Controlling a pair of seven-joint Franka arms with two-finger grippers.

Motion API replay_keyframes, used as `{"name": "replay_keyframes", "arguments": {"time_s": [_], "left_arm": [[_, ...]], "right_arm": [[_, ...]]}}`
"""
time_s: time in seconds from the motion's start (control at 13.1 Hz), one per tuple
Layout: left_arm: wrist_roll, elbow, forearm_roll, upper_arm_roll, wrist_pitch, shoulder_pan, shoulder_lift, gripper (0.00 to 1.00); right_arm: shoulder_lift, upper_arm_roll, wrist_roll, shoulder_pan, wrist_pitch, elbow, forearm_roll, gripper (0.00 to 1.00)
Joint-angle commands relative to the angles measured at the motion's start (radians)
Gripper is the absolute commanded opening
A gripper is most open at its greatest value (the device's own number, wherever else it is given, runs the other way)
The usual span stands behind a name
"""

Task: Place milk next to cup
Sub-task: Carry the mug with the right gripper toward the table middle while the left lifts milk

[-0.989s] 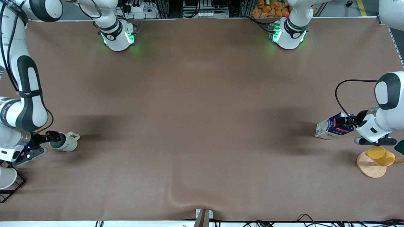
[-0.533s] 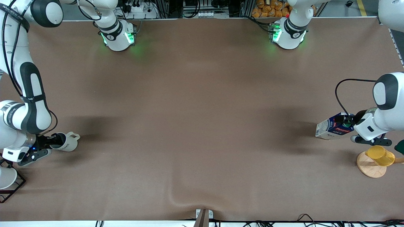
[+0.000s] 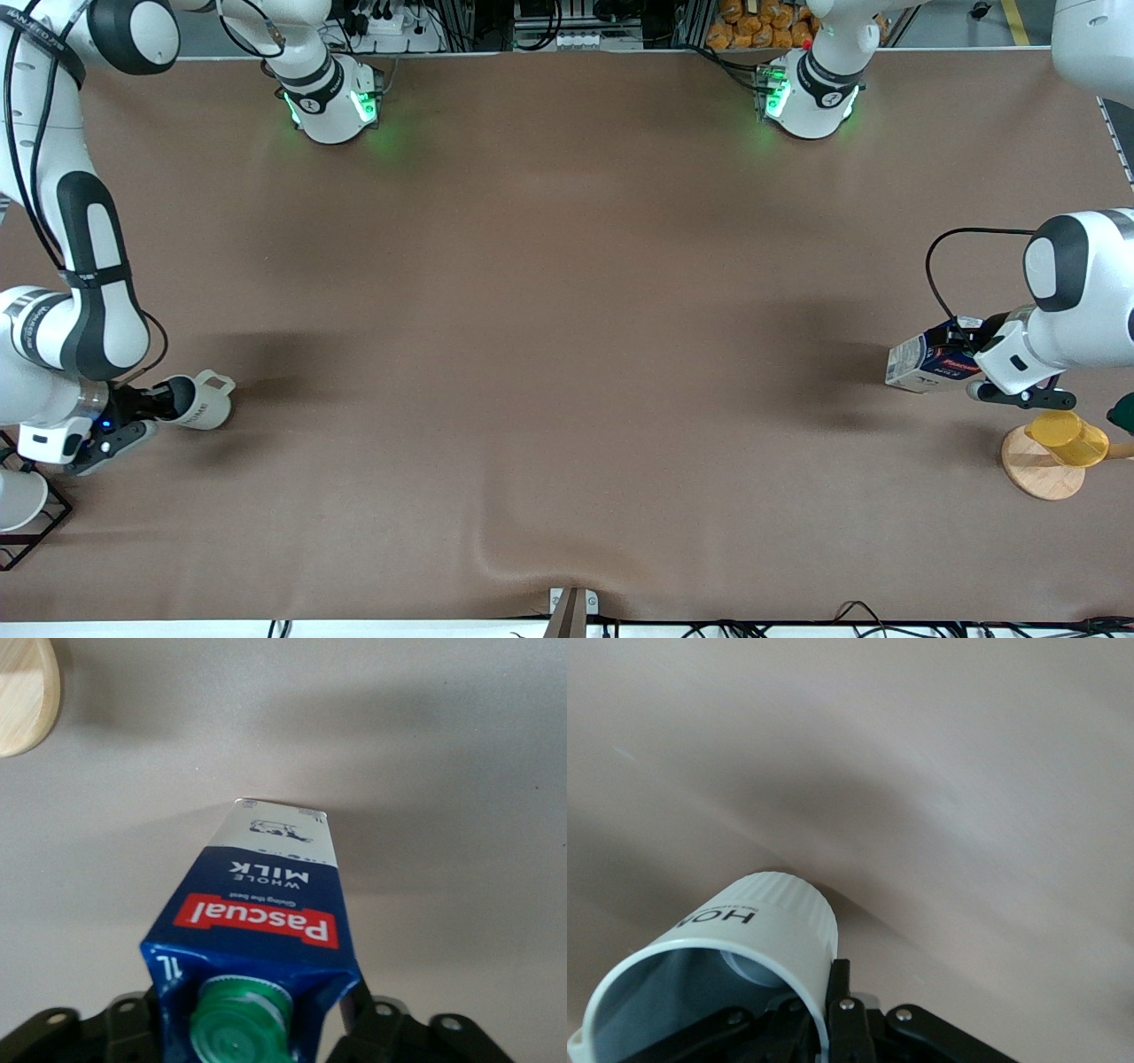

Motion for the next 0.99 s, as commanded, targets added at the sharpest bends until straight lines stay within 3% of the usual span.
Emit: {"name": "replay_keyframes", "arguments": {"time_s": [0.0,0.15,0.3,0.38,0.76,0.91], "left_arm": [[0.023,-0.017,0.004,-0.003,0.014,0.011,-0.013,0.66],[0.023,-0.015,0.002,-0.003,0.015,0.013,-0.005,0.55],[0.021,-0.014,0.002,-0.001,0.011,0.010,-0.013,0.44],[0.023,-0.003,0.002,0.000,-0.002,0.013,-0.022,0.43],[-0.023,0.013,-0.010,0.002,-0.020,0.016,-0.090,0.41],[-0.028,0.025,-0.016,0.001,-0.101,0.016,-0.137,0.39]], "right_arm": [[-0.008,0.088,-0.017,0.017,-0.074,0.066,0.034,0.00],[-0.007,0.113,0.036,0.086,-0.074,0.068,0.049,0.00],[-0.005,0.113,0.112,0.177,-0.072,0.069,0.132,0.00],[-0.002,0.110,0.193,0.221,-0.066,0.069,0.176,0.00],[0.000,0.110,0.584,0.403,-0.020,0.069,0.183,0.00],[0.001,0.110,0.736,0.471,0.038,0.066,0.183,0.00]]}}
